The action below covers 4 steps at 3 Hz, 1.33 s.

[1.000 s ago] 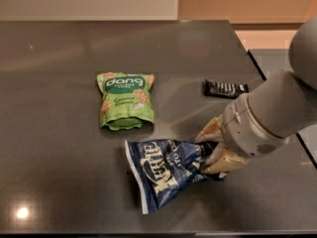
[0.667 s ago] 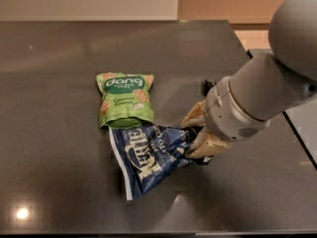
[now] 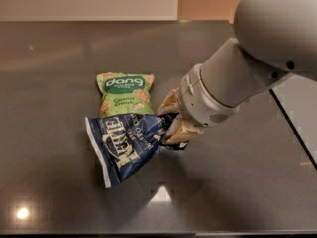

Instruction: Move blue chip bag near green rice chip bag

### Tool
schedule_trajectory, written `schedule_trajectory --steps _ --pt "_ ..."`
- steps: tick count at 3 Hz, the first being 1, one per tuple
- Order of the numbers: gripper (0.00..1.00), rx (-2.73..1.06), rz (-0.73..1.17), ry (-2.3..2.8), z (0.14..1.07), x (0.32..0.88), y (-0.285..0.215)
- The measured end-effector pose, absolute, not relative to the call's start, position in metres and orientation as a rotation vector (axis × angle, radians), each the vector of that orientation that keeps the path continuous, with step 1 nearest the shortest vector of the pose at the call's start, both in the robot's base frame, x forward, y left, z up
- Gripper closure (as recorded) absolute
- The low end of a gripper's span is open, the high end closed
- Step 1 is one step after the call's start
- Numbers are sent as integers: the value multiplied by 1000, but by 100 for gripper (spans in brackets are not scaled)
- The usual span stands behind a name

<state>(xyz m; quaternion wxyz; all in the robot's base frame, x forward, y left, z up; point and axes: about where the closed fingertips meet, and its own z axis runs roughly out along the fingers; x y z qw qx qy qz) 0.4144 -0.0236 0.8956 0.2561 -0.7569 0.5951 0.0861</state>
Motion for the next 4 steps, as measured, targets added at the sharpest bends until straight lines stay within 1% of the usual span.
schedule_trajectory --steps 2,3,4 --pt "12 -2058 211 1589 896 423 -13" --pt "0 -2060 206 1585 898 422 -12" --pt "0 -2060 206 1585 898 422 -12"
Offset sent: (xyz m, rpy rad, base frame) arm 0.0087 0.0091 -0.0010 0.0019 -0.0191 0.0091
